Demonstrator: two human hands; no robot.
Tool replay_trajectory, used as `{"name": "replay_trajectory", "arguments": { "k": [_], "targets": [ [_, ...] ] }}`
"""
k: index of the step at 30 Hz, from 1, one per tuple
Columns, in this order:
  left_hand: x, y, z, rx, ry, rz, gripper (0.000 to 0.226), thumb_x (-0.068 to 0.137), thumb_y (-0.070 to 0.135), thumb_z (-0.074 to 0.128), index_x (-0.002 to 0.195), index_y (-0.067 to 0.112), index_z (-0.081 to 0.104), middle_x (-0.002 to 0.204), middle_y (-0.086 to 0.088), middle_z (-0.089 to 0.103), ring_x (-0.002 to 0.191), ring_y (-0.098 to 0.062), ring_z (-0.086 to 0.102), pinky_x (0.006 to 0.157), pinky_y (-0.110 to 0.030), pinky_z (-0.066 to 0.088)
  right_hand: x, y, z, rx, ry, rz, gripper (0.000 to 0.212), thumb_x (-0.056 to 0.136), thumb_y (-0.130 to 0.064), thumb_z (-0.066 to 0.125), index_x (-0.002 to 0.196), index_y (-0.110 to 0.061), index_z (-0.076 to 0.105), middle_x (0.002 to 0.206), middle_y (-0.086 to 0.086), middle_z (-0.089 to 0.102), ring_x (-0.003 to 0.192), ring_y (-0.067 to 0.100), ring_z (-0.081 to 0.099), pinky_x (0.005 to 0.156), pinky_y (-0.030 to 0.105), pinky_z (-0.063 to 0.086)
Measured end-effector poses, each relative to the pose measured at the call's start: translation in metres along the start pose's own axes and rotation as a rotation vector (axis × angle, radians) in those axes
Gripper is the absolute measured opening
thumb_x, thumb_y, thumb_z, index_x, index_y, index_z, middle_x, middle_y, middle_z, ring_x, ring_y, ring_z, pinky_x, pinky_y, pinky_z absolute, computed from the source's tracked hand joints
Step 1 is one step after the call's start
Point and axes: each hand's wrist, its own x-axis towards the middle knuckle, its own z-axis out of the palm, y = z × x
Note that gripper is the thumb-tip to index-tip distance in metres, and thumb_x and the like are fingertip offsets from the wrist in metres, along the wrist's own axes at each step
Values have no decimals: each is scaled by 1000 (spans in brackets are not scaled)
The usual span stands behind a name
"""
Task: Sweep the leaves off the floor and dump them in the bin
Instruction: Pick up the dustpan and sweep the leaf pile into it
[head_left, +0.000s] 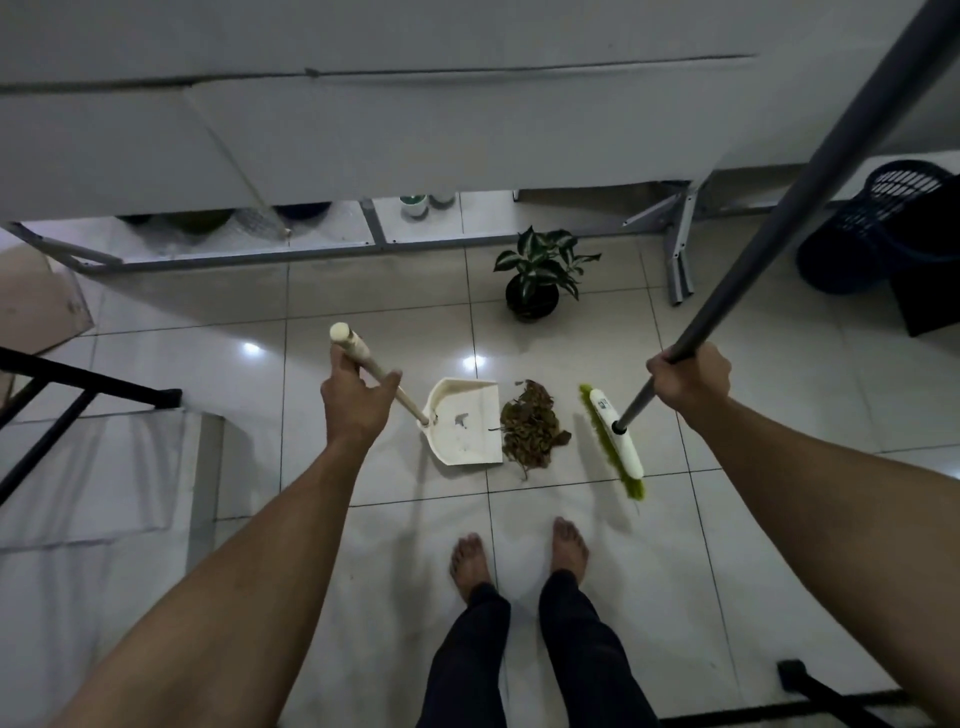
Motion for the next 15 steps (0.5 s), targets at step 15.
{"name": "replay_trajectory", "arguments": {
  "k": [15],
  "targets": [
    [-76,105,70,5,-737,-178,90,67,30,90,144,17,44,148,-10,47,127,-24,51,90,-29,49,-7,8,8,19,-68,-91,25,93,-20,72,112,-4,68,100,13,69,82,30,67,74,39,59]
  ]
}}
